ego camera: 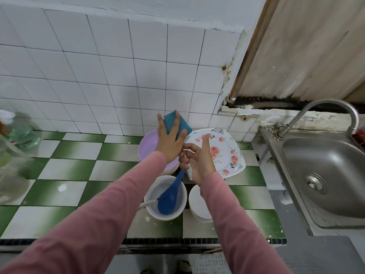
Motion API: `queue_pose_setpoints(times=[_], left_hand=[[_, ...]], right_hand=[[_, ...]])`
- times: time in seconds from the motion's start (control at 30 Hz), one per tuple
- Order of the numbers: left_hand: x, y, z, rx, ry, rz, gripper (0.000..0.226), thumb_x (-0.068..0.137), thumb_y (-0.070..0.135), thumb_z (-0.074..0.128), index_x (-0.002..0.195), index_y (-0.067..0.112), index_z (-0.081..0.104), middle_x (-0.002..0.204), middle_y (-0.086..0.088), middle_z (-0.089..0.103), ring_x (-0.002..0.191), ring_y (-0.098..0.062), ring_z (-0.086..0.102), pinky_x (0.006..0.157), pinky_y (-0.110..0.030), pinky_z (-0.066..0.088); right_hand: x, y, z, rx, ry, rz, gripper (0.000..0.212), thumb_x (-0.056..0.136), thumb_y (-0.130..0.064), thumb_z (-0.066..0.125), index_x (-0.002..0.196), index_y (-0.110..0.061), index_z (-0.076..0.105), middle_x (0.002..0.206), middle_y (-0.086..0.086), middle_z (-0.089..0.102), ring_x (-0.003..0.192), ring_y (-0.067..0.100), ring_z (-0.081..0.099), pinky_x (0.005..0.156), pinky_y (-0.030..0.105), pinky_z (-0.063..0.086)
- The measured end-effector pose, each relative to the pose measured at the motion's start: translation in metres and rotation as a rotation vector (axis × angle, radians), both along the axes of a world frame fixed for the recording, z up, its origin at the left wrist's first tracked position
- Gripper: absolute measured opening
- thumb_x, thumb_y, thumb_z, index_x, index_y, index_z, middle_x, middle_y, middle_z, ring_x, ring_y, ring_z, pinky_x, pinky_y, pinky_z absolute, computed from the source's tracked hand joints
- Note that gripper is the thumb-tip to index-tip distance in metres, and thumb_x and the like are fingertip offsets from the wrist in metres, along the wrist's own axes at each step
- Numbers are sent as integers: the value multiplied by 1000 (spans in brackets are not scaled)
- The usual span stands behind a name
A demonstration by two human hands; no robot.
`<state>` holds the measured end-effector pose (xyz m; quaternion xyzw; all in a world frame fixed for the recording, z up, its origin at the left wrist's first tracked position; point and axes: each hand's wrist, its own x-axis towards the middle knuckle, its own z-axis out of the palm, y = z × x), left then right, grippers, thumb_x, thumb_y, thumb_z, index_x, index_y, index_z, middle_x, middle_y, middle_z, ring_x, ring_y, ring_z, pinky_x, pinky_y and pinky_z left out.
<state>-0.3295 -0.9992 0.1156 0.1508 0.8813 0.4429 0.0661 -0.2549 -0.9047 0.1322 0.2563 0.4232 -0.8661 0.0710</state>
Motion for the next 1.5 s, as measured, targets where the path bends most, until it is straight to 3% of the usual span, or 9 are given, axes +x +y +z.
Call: queue_pose_setpoints(times=[0.13,0.3,0.6,0.73,0.93,1.03,1.17,1.27,1.5], left_hand=[[7,3,6,162,-127,89,65,102,47,36,141,59,-14,157,-1,-34,147,-30,23,108,-42,44],[8,11,13,198,-154,174,90,94,54,50,147,46,-23,159,-6,-29,149,-33,14,113,-41,32],[-2,2,15,539,-360,384,66,99,57,32,155,41,1,139,-2,46,110,-22,49,108,-47,41],[-3,-4,16,588,-351,391,63,99,59,32,155,38,13,128,3,45,115,-19,48,106,-40,38],[-5,-12,21,736,-445,404,59,97,58,39,140,17,43,116,-3,59,111,-19,56,107,-42,43],[-1,-8,24,777,-513,387,67,93,65,38,135,14,47,121,-10,63,116,-27,60,103,-48,48],[9,2,28,782,-576,310,71,92,70,30,139,19,43,132,-13,57,121,-28,57,106,-47,45],[8,5,31,839,-655,331,82,87,76,31,145,19,40,135,-16,56,121,-30,57,106,-46,46],[16,4,30,774,-647,314,94,80,82,28,146,15,39,135,-14,55,114,-26,59,102,-43,48]], right_hand=[[2,-1,-1,46,-4,24,82,89,-81,27,102,-6,56,64,6,54,53,12,36,39,19,24],[5,-2,-3,145,3,41,76,93,-76,24,97,-7,56,65,7,51,53,13,32,41,20,25],[12,14,-9,370,-13,104,48,106,-46,35,99,-13,69,67,4,61,56,12,45,53,22,36],[15,19,-7,538,1,107,20,100,-19,51,105,-17,71,78,2,63,68,13,51,59,22,40],[15,20,-5,582,125,61,28,100,-5,52,122,-19,60,89,6,63,68,15,65,58,25,53],[14,15,-2,621,179,58,32,100,-6,52,124,-24,62,85,5,62,62,12,53,52,21,46],[8,5,-11,938,266,124,41,103,-7,44,132,-30,61,102,1,66,89,10,58,88,19,49],[10,-1,-17,1069,300,158,43,102,-5,41,136,-24,60,113,8,65,93,14,55,93,26,46],[13,-4,-12,883,248,167,37,105,-19,42,136,-26,60,120,1,61,107,11,52,100,17,42]])
